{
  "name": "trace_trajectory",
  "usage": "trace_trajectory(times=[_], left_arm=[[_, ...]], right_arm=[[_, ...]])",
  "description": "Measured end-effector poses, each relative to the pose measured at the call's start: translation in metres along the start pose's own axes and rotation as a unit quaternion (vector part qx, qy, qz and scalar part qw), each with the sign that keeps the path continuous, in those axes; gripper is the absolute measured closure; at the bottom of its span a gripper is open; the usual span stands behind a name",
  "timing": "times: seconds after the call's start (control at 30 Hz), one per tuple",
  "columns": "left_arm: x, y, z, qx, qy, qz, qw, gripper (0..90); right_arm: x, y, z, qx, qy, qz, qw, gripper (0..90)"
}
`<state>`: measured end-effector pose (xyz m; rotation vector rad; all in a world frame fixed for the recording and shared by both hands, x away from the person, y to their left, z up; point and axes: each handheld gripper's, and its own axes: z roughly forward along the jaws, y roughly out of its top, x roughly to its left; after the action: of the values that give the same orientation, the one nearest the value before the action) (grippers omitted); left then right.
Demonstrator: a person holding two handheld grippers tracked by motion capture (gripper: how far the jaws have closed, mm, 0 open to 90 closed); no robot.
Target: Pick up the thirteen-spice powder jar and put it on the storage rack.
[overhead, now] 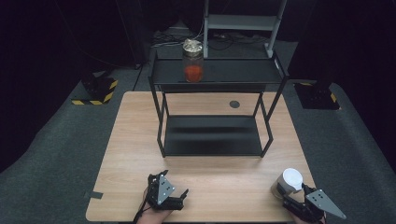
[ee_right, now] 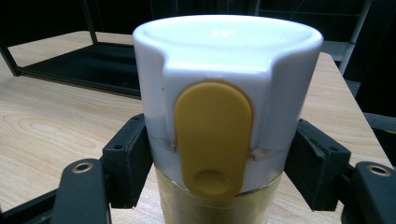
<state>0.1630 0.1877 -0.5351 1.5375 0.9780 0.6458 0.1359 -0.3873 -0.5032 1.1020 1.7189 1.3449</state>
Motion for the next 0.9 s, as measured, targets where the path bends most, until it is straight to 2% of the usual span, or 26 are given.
trace_trajectory(times=[0.33, 0.57, 0.9], left_arm=[[0.001, -0.001, -0.001, -0.005, -0.004, 0.000, 1.0000, 0.7], [0.002, -0.002, -0.001, -0.007, -0.007, -0.003, 0.9999, 0.7], [0.004, -0.003, -0.003, -0.012, -0.010, -0.010, 0.9998, 0.7]], right_arm=[[0.006, 0.005, 0.001, -0.010, 0.002, -0.007, 0.9999, 29.4], [0.017, 0.015, 0.004, -0.025, 0.013, -0.025, 0.9993, 29.5], [0.030, 0.029, 0.017, -0.033, 0.036, -0.034, 0.9982, 29.6]])
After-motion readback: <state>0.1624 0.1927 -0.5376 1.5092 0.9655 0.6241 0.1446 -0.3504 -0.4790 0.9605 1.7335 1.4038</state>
